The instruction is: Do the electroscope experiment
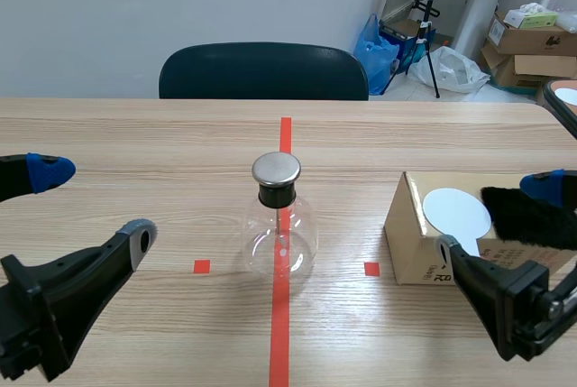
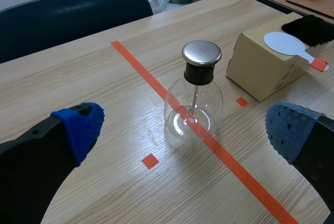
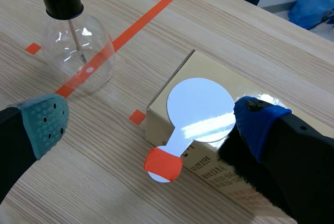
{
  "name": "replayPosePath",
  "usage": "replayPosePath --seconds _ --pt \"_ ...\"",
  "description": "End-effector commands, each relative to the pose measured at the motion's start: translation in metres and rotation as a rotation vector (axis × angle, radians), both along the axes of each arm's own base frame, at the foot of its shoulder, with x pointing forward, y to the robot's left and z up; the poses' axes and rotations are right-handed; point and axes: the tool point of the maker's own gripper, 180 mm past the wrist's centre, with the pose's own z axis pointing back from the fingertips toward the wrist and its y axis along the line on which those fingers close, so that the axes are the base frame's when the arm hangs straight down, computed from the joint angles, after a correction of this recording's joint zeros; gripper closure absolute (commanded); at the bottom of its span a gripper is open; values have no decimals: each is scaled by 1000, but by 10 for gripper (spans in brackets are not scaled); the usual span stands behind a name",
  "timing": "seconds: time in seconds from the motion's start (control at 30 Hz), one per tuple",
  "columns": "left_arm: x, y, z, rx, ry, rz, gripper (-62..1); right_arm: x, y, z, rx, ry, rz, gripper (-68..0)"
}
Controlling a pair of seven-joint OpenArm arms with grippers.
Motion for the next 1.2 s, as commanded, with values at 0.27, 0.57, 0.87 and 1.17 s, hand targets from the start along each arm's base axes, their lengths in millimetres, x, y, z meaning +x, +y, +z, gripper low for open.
replayPosePath --seconds 0.27,0.57,0.87,1.17 --pt "0 -3 8 -12 -21 -7 -623 -27 -18 -7 -134 13 27 -679" --pt "0 -3 9 -15 -24 -7 -623 -41 -28 -4 -271 -30 28 -679" --pt "0 -3 9 -15 -24 -7 -623 -49 -36 -16 -449 -47 49 -679" --pt "0 -3 9 -15 -24 -7 -623 -43 -63 1 -735 -235 -114 -679"
